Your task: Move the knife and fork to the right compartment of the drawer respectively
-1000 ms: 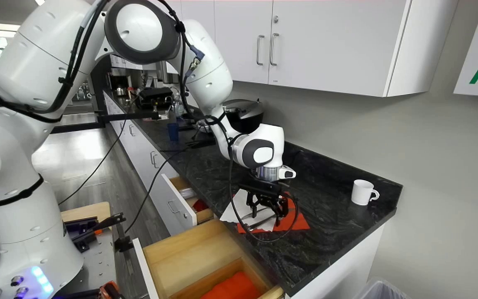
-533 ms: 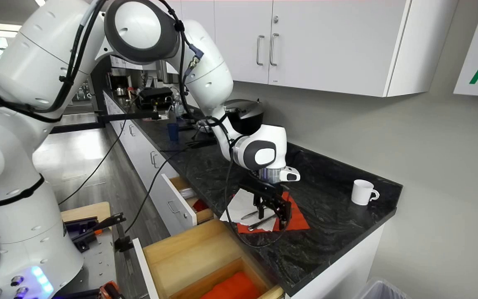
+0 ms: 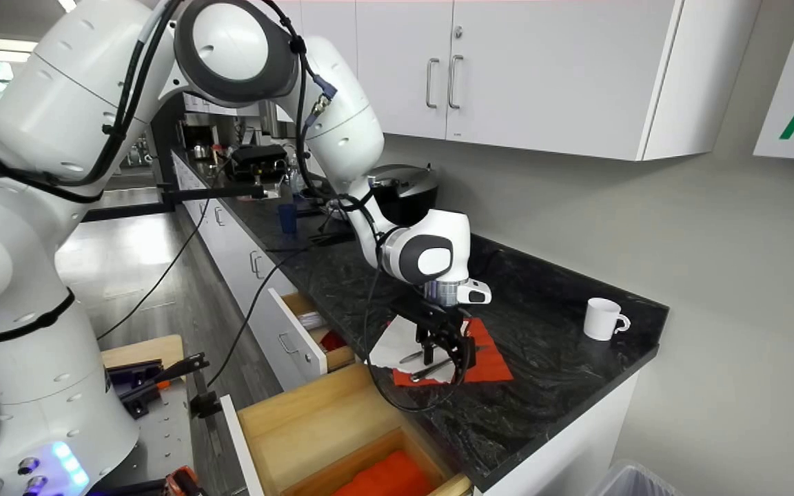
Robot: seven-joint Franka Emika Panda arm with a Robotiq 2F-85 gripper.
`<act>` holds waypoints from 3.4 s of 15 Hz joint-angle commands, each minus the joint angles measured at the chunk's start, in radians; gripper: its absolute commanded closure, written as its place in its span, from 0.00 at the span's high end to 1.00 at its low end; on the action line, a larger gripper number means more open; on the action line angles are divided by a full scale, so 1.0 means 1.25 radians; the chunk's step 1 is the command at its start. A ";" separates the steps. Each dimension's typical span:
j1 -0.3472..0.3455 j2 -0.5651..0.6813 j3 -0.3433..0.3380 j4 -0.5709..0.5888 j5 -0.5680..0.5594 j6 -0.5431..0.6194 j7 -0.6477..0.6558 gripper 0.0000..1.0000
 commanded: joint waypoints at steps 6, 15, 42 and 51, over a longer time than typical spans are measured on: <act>-0.013 -0.022 0.032 -0.018 0.050 0.007 -0.035 1.00; -0.043 -0.020 0.060 -0.012 0.130 0.005 -0.081 0.75; -0.026 -0.057 0.044 -0.030 0.121 0.020 -0.085 1.00; -0.029 -0.053 0.044 -0.024 0.122 0.001 -0.089 1.00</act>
